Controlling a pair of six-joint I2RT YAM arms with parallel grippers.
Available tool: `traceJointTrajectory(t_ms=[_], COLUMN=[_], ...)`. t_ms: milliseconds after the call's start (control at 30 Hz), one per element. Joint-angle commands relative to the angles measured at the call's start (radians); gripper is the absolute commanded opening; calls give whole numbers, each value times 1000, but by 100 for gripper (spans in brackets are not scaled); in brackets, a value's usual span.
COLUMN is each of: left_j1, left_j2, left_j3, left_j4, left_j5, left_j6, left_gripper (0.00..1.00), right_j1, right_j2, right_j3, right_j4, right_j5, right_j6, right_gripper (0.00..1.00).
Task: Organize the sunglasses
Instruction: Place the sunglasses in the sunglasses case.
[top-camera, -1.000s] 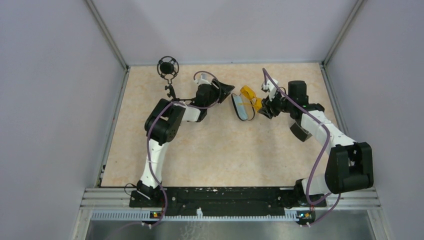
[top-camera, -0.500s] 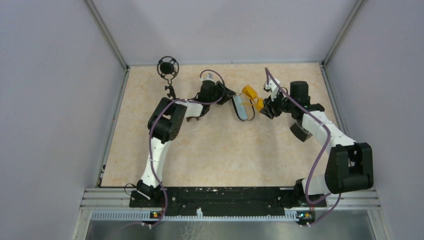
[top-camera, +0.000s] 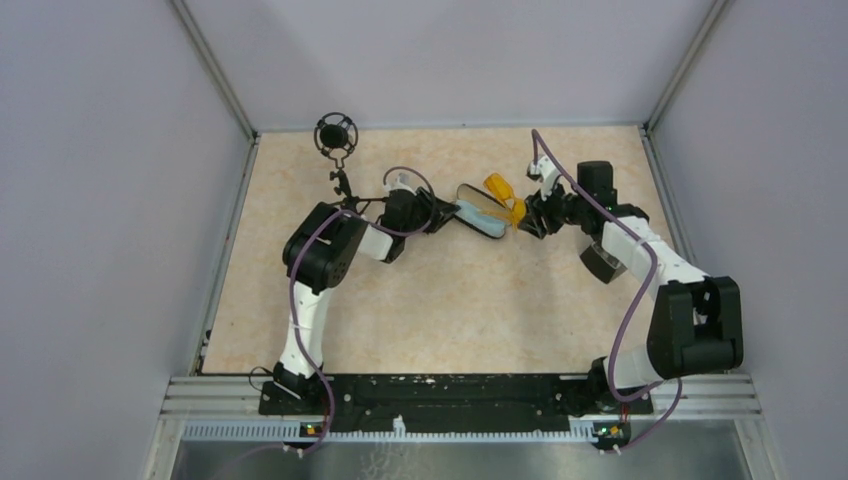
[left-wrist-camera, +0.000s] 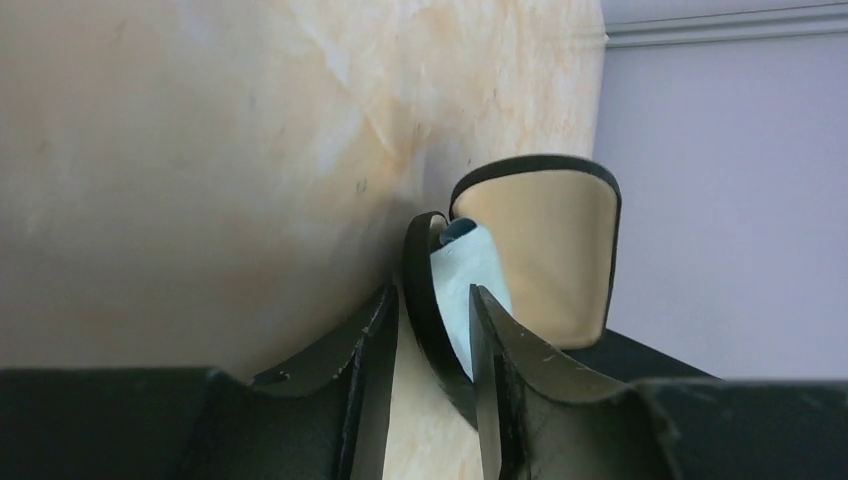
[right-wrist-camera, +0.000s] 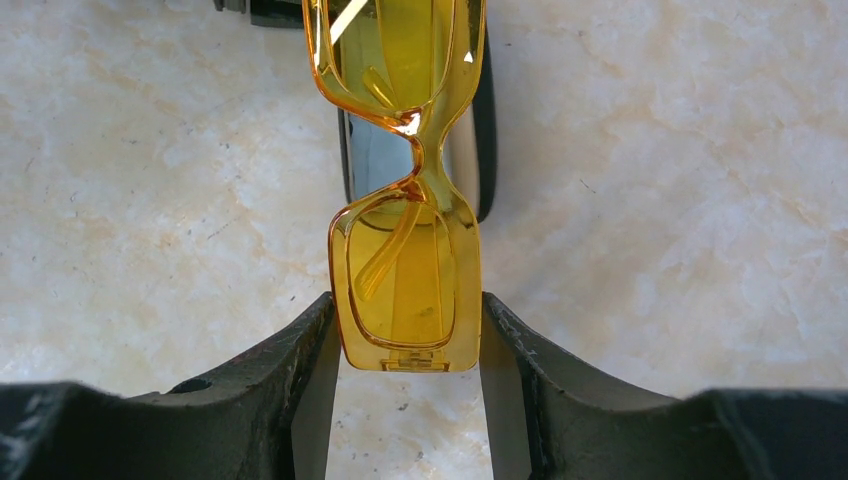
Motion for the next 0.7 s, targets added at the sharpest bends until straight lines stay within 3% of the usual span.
traceJointTrajectory(t_ms=[0, 400, 667], left_j1=[-10, -22, -22], left_j2=[-57, -94, -89], left_j3=[-107, -220, -241], left_j4=[155, 254, 288], left_j5=[-31, -36, -22], left_j6=[-76, -98, -94], left_gripper=[40, 39, 36], right_j1=[27, 104, 122], right_j2=[-1, 57, 247], right_j3=[75, 147, 409], right_j4=[-23, -45, -296], right_j5=[10, 63, -9], right_j6=[17, -39, -337], right_gripper=[9, 7, 6])
